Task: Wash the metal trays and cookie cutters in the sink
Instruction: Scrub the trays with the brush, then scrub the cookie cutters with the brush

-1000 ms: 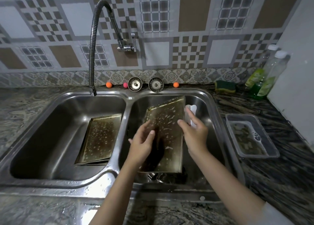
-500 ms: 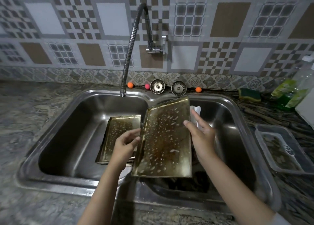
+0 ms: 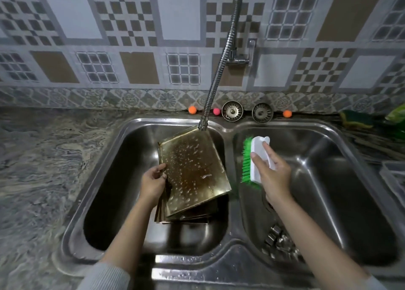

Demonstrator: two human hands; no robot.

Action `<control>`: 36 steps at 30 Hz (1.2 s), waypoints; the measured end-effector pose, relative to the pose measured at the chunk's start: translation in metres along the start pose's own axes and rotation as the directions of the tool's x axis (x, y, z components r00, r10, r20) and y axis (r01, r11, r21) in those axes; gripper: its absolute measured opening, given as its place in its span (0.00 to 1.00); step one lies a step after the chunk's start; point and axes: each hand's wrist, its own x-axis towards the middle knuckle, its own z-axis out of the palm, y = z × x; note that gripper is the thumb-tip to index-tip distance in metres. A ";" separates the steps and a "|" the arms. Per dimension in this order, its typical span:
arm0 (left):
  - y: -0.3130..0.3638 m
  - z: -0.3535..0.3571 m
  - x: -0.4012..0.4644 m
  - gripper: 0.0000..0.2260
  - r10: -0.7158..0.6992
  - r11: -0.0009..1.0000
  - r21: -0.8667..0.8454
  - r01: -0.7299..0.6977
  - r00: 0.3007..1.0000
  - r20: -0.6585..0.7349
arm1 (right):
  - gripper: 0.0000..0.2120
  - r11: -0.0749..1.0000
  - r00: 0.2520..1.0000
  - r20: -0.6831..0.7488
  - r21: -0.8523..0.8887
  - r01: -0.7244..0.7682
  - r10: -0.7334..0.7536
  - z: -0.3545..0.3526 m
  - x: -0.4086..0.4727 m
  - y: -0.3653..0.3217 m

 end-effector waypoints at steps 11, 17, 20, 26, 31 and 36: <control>-0.055 0.007 0.071 0.18 -0.051 0.917 0.398 0.008 0.994 0.097 | 0.26 0.982 0.986 -0.164 -0.190 -0.016 -0.015 -0.039 0.006 0.029; -0.040 0.036 0.064 0.15 0.066 0.776 0.619 -0.120 0.992 0.109 | 0.42 0.973 0.989 -0.119 -0.204 -0.106 0.083 -0.058 0.013 0.036; -0.017 0.071 0.038 0.13 0.269 0.781 0.535 -0.323 0.946 0.179 | 0.35 0.973 0.982 -0.173 -0.203 -0.112 0.076 -0.071 0.018 0.038; 0.016 0.174 -0.057 0.12 0.336 0.779 0.345 -0.524 0.813 0.476 | 0.28 0.982 0.970 -0.209 -0.110 -0.151 0.125 -0.118 0.022 0.032; -0.014 0.242 -0.097 0.18 -0.132 0.610 0.585 -0.535 0.660 0.740 | 0.29 0.982 0.983 -0.159 -0.152 -0.115 0.090 -0.180 0.032 0.019; -0.051 0.274 -0.104 0.23 -0.461 0.343 0.707 -0.619 0.545 0.701 | 0.31 0.978 0.993 -0.111 -0.202 -0.054 0.032 -0.254 0.052 0.006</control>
